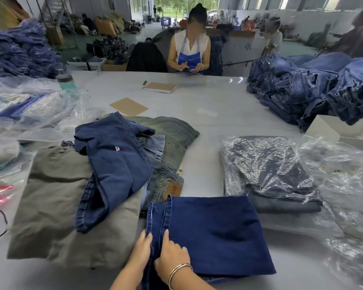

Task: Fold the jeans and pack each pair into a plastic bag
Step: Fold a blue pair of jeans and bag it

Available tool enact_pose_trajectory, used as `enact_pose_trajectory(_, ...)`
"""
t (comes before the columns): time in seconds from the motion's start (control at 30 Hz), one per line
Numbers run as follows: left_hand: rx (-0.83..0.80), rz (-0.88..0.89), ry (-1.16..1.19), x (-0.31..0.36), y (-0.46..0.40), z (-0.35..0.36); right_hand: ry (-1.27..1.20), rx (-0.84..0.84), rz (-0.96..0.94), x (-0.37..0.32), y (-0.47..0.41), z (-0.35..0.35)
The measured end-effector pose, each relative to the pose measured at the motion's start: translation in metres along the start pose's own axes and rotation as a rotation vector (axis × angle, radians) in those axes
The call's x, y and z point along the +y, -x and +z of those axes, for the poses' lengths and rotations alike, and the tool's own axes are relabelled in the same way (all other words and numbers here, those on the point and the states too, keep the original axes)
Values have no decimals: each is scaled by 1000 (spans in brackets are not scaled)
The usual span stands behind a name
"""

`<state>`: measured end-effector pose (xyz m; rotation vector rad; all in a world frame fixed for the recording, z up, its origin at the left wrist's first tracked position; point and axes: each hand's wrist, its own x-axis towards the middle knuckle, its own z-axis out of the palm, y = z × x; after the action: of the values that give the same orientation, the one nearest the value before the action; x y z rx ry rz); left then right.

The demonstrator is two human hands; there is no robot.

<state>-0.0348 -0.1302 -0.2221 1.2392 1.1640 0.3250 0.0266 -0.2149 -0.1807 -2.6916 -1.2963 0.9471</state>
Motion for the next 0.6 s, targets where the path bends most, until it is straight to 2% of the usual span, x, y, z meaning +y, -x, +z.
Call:
enact_pose_trajectory(0.07,-13,-25,-12,1,-1,-1,-148,-9,23,0,1,-1)
enact_pose_trajectory(0.13,-44,-43,2,1,-2,-4,-392,91,29,5,7,-6)
enact_pose_trajectory(0.17,-57,-44,4,2,-1,-5,-444,192,-7,6,15,-9)
enact_pose_trajectory(0.23,-55,-14,-33,7,2,-4,-319,573,-186,5,27,-4)
enact_pose_trajectory(0.27,-46,10,-49,10,2,-5,-284,623,-286,3,34,1)
enact_pose_trajectory(0.3,-61,9,-6,11,2,-7,-212,612,-358,0,42,5)
enact_pose_trajectory(0.37,-77,-106,69,17,7,-6,-145,343,-378,-1,47,15)
enact_pose_trajectory(0.4,-86,-159,126,18,8,-6,-95,152,-371,3,46,19)
enact_pose_trajectory(0.43,-142,-194,219,19,12,-6,-14,10,-399,9,44,21)
enact_pose_trajectory(0.47,-188,-185,243,18,16,-5,82,-44,-432,14,41,20)
enact_pose_trajectory(0.5,-151,-109,141,15,17,-4,118,-66,-461,19,39,19)
enact_pose_trajectory(0.6,20,105,-225,2,16,-1,-72,-5,-472,41,37,9)
